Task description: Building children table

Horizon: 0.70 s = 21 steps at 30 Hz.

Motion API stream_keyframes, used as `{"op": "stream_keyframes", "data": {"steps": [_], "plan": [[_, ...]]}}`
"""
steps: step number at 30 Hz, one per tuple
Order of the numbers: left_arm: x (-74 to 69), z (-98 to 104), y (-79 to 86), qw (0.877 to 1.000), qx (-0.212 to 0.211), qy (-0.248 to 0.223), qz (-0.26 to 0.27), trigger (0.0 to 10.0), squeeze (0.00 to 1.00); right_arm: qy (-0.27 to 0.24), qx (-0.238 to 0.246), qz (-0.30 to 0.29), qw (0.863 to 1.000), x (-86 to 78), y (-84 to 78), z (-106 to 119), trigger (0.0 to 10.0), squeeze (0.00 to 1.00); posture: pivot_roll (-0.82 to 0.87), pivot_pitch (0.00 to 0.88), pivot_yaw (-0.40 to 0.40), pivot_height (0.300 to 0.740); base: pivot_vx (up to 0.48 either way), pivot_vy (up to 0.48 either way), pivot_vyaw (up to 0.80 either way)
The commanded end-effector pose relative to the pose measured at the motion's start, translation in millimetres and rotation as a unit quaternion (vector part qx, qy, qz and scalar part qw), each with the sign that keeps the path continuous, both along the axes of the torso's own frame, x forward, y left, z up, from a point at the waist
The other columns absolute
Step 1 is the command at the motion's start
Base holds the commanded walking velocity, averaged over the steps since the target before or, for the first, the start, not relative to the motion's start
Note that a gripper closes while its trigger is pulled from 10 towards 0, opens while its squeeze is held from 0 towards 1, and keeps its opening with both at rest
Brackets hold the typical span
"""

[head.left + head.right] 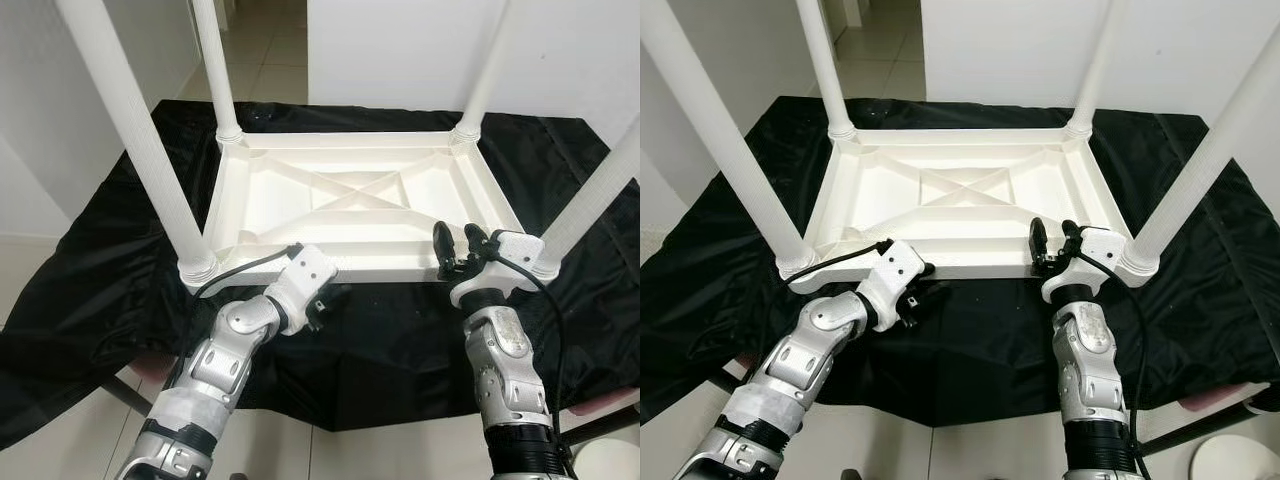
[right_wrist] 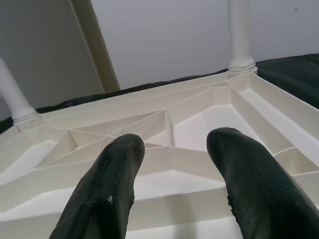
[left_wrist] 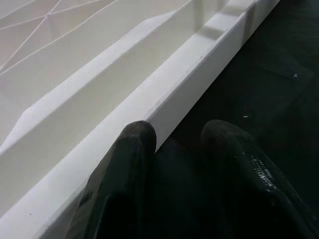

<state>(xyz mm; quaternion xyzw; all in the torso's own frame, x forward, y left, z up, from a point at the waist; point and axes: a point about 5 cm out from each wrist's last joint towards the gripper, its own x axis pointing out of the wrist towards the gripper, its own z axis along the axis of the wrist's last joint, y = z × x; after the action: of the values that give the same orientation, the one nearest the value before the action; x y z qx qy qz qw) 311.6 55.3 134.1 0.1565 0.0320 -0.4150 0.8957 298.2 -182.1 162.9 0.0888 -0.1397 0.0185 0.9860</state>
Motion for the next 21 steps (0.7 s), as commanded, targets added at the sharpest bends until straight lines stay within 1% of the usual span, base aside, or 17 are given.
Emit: {"op": "stream_keyframes", "data": {"steps": [1,2,3,8,9,10,11,12,13,14,15,17,18,19,20,21], "plan": [[7.8,-8,8.5,0.998,0.023,-0.001,0.065,10.0,0.0,0.004,0.005,0.012,1.0,-2.4,6.1,-1,10.0,0.0,-0.01,0.069,0.043,0.74,0.0,0.0,0.0],[10.6,-7,9.5,0.997,0.026,-0.002,0.073,10.0,0.0,0.004,0.007,0.017,1.0,-3.4,8.5,-1,10.0,0.0,-0.01,0.068,0.039,0.74,0.0,0.0,0.0],[13.9,-5,10.4,0.996,0.02,-0.003,0.082,10.0,0.0,0.005,0.007,0.024,1.0,-5.3,11.9,-1,10.0,0.0,-0.02,0.069,0.038,0.74,0.0,0.0,0.0],[18.2,0,11.7,0.996,0.006,-0.008,0.093,10.0,0.0,0.008,0.004,0.037,0.999,-12.7,17.0,-3,10.0,0.0,-0.03,0.069,0.036,0.74,0.0,0.0,0.0],[18.6,5,12.4,0.995,-0.007,-0.017,0.094,10.0,0.0,0.006,0.008,0.042,0.999,-17.6,18.5,-4,10.0,0.0,-0.03,0.069,0.037,0.74,0.0,0.0,0.0],[18.6,5,12.4,0.995,-0.007,-0.017,0.094,10.0,0.0,0.006,0.008,0.042,0.999,-17.6,18.5,-4,10.0,0.0,-0.03,0.069,0.037,0.74,0.0,0.0,0.0],[17.3,10,12.4,0.995,-0.033,-0.02,0.088,10.0,0.0,0.0,0.008,0.041,0.999,-24.3,18.1,-6,10.0,0.0,-0.04,0.07,0.039,0.74,0.0,0.0,0.0],[17.3,10,12.4,0.995,-0.033,-0.02,0.088,10.0,0.0,0.0,0.008,0.041,0.999,-24.3,18.1,-6,10.0,0.0,-0.04,0.07,0.039,0.74,0.0,0.0,0.0],[16.0,14,12.2,0.995,-0.051,-0.025,0.082,10.0,0.0,-0.001,0.012,0.037,0.999,-29.2,17.1,-8,10.0,0.0,-0.04,0.07,0.036,0.74,0.0,0.0,0.0],[16.0,14,12.2,0.995,-0.051,-0.025,0.082,10.0,0.0,-0.001,0.012,0.037,0.999,-29.2,17.1,-8,10.0,0.0,-0.04,0.07,0.036,0.74,0.0,0.0,0.0],[14.7,18,10.8,0.994,-0.075,-0.029,0.073,10.0,0.0,0.009,0.02,0.013,1.0,-36.3,14.2,-15,10.0,0.0,-0.04,0.071,0.032,0.74,0.0,0.0,0.0],[15.7,17,10.0,0.994,-0.073,-0.031,0.073,10.0,0.0,0.013,0.021,0.004,1.0,-38.2,13.7,-17,10.0,0.0,-0.04,0.071,0.032,0.74,0.0,0.0,0.0],[17.1,17,9.3,0.994,-0.067,-0.033,0.074,10.0,0.0,0.014,0.025,-0.003,1.0,-39.8,13.7,-18,10.0,0.66,-0.04,0.071,0.032,0.74,0.0,0.0,0.0],[18.2,16,8.9,0.995,-0.062,-0.034,0.075,10.0,0.0,0.015,0.027,-0.006,1.0,-40.6,13.9,-18,10.0,0.66,-0.04,0.071,0.032,0.74,0.0,0.0,0.0],[21.2,17,8.1,0.995,-0.058,-0.037,0.078,10.0,0.0,0.016,0.025,-0.013,0.999,-42.5,15.3,-18,10.0,1.0,-0.04,0.068,0.033,0.74,0.0,0.0,0.0],[23.1,18,7.6,0.994,-0.056,-0.039,0.079,10.0,0.0,0.018,0.024,-0.018,0.999,-43.7,16.2,-18,10.0,1.0,-0.04,0.068,0.033,0.74,0.0,0.0,0.0]]}}
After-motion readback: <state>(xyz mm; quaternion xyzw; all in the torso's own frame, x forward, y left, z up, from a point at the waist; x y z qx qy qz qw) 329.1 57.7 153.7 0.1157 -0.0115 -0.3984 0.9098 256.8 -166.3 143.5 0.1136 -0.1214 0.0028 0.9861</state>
